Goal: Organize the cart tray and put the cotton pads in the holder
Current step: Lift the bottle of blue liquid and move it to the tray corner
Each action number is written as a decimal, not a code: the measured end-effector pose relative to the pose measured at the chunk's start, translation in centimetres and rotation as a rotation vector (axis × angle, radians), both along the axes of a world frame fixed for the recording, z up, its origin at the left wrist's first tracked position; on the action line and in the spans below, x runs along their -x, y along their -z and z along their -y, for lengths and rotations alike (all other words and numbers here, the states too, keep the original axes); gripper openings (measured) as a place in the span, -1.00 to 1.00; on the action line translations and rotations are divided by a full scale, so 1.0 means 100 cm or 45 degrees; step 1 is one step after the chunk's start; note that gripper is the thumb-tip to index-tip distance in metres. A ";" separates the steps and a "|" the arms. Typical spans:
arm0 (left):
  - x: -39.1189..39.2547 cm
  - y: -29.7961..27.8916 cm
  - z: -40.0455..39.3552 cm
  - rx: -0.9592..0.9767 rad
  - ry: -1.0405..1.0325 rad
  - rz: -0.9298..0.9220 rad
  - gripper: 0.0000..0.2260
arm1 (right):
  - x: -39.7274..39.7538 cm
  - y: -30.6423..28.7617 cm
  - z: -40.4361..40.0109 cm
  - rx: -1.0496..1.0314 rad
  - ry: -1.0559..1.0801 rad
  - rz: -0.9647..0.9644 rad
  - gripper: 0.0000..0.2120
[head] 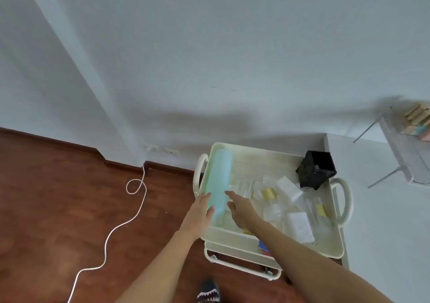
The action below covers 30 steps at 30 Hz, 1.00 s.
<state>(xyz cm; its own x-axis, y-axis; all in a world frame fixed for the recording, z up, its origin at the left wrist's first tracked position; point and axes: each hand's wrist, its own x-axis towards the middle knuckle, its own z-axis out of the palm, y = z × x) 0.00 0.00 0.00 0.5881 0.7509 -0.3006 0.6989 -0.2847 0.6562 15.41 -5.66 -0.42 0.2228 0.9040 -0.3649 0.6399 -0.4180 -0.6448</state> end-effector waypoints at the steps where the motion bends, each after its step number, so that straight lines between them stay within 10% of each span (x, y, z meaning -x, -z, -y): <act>1: 0.000 0.003 -0.003 0.003 -0.014 0.013 -0.54 | 0.004 0.005 -0.003 0.012 0.055 -0.049 -0.58; 30: -0.013 -0.038 -0.068 0.343 -0.246 0.579 -0.59 | 0.000 -0.056 -0.048 -0.124 0.466 -0.475 -0.57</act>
